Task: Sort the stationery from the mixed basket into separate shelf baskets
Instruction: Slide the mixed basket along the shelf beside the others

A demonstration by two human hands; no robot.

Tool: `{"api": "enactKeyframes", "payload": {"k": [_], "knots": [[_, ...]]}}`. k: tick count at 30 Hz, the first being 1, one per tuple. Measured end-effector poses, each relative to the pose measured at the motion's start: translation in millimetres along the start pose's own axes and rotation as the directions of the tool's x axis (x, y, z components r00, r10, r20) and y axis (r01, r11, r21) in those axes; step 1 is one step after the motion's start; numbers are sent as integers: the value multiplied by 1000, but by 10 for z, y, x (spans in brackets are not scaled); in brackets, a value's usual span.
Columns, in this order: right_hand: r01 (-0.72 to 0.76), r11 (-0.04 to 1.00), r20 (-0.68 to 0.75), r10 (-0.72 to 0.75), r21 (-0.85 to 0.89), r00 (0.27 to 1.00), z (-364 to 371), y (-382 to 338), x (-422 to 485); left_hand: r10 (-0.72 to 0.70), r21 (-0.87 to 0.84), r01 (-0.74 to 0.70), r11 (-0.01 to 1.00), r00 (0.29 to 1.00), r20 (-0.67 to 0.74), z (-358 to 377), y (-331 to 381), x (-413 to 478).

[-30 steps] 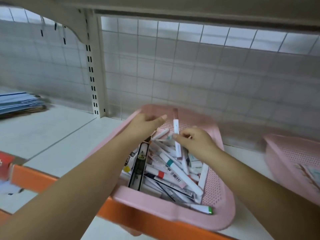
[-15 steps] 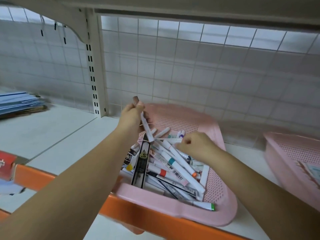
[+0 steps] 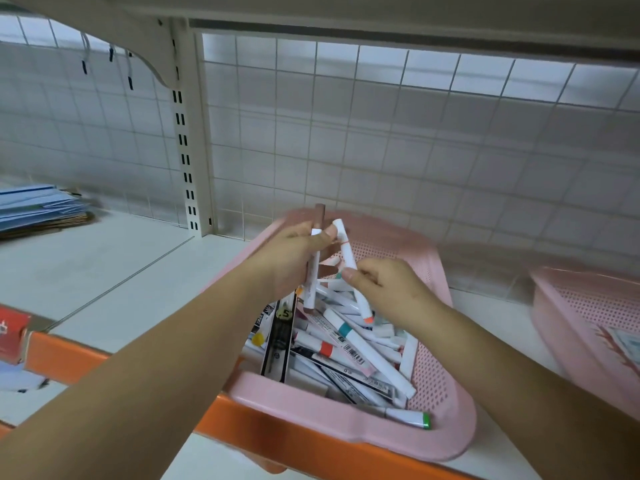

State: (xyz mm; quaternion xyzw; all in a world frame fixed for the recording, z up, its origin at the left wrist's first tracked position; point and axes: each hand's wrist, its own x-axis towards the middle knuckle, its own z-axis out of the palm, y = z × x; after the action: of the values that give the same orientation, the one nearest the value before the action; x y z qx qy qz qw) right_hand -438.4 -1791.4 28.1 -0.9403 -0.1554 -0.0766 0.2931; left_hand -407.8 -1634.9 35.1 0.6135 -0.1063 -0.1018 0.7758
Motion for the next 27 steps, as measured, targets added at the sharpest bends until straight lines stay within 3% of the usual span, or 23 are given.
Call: {"api": "enactKeyframes", "payload": {"k": [5, 7, 10, 13, 16, 20, 24, 27], "knots": [[73, 994, 15, -72, -77, 997, 12, 19, 19, -8, -17, 10, 1000, 990, 144, 24, -6, -17], [70, 996, -1, -70, -50, 998, 7, 8, 8, -24, 27, 21, 999, 990, 142, 52, -16, -27], [-13, 997, 9, 14, -79, 1000, 12, 17, -1, 37, -67, -40, 997, 998, -54, 20, 42, -5], [-95, 946, 159, 149, -309, 976, 60, 90, 28, 1, -322, -111, 940, 947, -321, -70, 115, 34], [-60, 881, 258, 201, -470, 945, 107, 105, 46, -71, -314, -38, 949, 942, -327, -71, 91, 24], [-5, 856, 335, 207, -516, 919, 118, 68, 7, -85, -222, 26, 975, 962, -261, -43, 69, 2], [-39, 856, 280, 211, -516, 936, 137, 60, 17, -35, -224, -35, 974, 953, -300, -87, 68, -6], [-108, 919, 92, 154, -380, 984, 91, -6, -6, -14, -238, -96, 966, 906, -423, -127, 74, -16]]}}
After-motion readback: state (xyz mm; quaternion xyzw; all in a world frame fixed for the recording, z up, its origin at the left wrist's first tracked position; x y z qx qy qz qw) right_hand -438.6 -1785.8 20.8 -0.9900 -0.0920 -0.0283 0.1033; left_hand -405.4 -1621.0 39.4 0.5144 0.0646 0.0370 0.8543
